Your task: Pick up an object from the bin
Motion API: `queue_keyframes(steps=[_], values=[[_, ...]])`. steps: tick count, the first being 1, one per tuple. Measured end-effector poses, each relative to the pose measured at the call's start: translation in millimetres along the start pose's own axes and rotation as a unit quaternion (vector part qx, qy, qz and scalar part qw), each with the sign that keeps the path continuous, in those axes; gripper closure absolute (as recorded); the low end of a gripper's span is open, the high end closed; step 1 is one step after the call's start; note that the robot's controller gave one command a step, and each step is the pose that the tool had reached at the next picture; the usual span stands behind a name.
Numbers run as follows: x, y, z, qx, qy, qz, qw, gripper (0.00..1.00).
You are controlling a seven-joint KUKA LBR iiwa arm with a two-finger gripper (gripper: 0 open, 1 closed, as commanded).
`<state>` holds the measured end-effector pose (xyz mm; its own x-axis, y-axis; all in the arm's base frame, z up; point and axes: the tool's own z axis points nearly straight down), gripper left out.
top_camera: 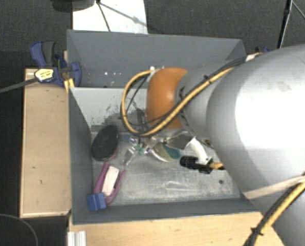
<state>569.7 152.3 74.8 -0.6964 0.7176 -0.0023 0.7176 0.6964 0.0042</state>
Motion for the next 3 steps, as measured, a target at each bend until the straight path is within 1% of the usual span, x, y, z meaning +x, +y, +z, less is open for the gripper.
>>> queue_keyframes(steps=[1,2,3], values=[[-1.5,0,-1,-0.001,-0.0016,0.000,1.0000,1.00],[-2.2,1,-9,0.000,-0.0002,0.000,1.0000,1.00],[-3.8,2,-72,-0.001,-0.0006,-0.002,1.0000,1.00]])
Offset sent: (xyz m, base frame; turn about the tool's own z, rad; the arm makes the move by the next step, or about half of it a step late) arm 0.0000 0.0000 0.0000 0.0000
